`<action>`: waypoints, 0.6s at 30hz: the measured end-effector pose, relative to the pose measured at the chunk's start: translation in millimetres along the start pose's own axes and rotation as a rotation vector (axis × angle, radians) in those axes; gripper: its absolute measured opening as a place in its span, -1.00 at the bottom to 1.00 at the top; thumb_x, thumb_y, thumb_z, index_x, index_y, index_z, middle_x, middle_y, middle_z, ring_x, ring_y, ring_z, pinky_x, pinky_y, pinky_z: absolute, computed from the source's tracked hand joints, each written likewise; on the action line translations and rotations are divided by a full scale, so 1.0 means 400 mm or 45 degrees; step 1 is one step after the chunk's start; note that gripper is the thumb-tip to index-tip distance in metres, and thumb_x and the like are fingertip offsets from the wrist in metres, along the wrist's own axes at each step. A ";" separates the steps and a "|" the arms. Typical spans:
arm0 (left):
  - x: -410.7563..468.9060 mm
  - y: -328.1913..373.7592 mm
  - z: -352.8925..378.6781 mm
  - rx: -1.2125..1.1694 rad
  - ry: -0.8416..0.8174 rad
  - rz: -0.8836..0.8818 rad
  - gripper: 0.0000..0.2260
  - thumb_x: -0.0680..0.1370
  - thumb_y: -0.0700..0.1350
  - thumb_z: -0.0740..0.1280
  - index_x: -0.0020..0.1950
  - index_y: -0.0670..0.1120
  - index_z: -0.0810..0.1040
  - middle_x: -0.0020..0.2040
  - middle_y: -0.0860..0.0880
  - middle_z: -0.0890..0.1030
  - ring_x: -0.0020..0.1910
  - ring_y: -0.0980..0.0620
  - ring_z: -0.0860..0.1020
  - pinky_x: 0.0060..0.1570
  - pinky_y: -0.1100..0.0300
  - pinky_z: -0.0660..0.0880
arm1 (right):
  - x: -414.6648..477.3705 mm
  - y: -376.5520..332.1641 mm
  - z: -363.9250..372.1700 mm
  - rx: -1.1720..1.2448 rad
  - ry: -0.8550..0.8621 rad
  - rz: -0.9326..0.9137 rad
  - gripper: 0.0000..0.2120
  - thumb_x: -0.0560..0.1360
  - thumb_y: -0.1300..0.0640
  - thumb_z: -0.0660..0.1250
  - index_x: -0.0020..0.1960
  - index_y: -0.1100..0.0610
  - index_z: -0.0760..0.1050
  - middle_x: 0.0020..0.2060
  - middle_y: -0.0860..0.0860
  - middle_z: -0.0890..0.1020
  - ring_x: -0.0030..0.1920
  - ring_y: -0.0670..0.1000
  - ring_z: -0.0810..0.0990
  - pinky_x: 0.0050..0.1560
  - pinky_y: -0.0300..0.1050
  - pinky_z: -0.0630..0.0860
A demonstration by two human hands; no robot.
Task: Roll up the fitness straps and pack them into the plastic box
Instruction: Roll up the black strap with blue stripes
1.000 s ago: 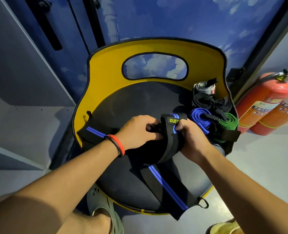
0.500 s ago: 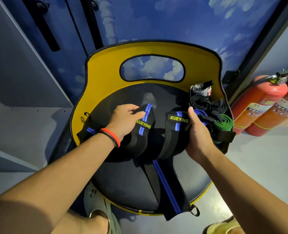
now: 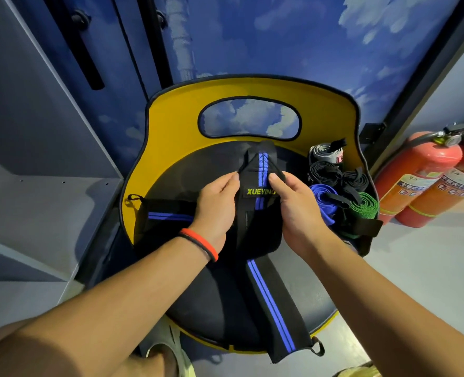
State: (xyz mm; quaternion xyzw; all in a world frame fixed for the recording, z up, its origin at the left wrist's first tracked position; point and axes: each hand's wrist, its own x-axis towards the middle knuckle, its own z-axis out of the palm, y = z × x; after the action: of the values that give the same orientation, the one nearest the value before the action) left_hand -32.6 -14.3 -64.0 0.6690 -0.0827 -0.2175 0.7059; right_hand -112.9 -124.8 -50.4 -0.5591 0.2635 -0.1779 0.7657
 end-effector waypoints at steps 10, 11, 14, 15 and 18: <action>-0.005 0.004 0.004 -0.007 0.071 -0.004 -0.74 0.60 0.03 0.31 -0.20 0.23 0.72 0.02 -0.01 0.74 0.13 -0.05 0.67 0.28 -0.14 0.54 | 0.007 0.015 -0.014 -0.316 0.019 -0.127 -0.82 0.60 0.15 0.28 -0.03 -0.06 0.63 -0.15 -0.02 0.71 0.01 0.10 0.69 0.27 0.31 0.52; -0.006 0.001 0.005 -0.017 0.093 0.004 -0.75 0.61 0.03 0.32 -0.19 0.22 0.72 0.02 0.02 0.74 0.13 -0.02 0.67 0.28 -0.11 0.54 | 0.007 0.012 -0.015 -0.314 0.022 -0.128 -0.81 0.61 0.17 0.27 -0.01 -0.04 0.64 -0.13 -0.02 0.72 0.02 0.10 0.70 0.27 0.29 0.53; -0.008 -0.001 0.012 -0.071 0.094 0.013 -0.69 0.47 0.20 0.36 0.10 0.09 0.72 0.12 0.02 0.72 0.19 -0.01 0.65 0.31 -0.08 0.51 | 0.004 0.004 -0.010 -0.257 0.016 -0.130 -0.83 0.59 0.09 0.28 0.01 -0.01 0.67 -0.03 0.04 0.74 0.11 0.14 0.68 0.31 0.30 0.51; -0.009 -0.002 0.014 -0.092 0.078 -0.002 -0.58 0.45 0.22 0.36 0.19 0.04 0.69 0.15 0.01 0.71 0.21 -0.02 0.64 0.32 -0.08 0.50 | 0.002 0.003 -0.007 -0.236 0.013 -0.124 -0.82 0.57 0.02 0.29 0.00 0.00 0.67 -0.01 0.05 0.73 0.13 0.16 0.68 0.32 0.31 0.49; -0.011 -0.005 0.021 -0.136 0.034 -0.045 -0.56 0.49 0.17 0.33 0.27 -0.02 0.65 0.17 -0.01 0.70 0.22 -0.03 0.64 0.33 -0.08 0.50 | 0.000 0.011 -0.002 -0.225 0.050 -0.143 -0.81 0.56 -0.06 0.31 -0.02 -0.01 0.66 -0.04 0.03 0.73 0.12 0.16 0.67 0.30 0.31 0.50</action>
State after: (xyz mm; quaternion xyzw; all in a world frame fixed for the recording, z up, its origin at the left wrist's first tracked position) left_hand -40.5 -19.9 -64.3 0.6346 -0.0497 -0.2252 0.7376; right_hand -113.5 -124.1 -54.5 -0.6347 0.2615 -0.2075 0.6969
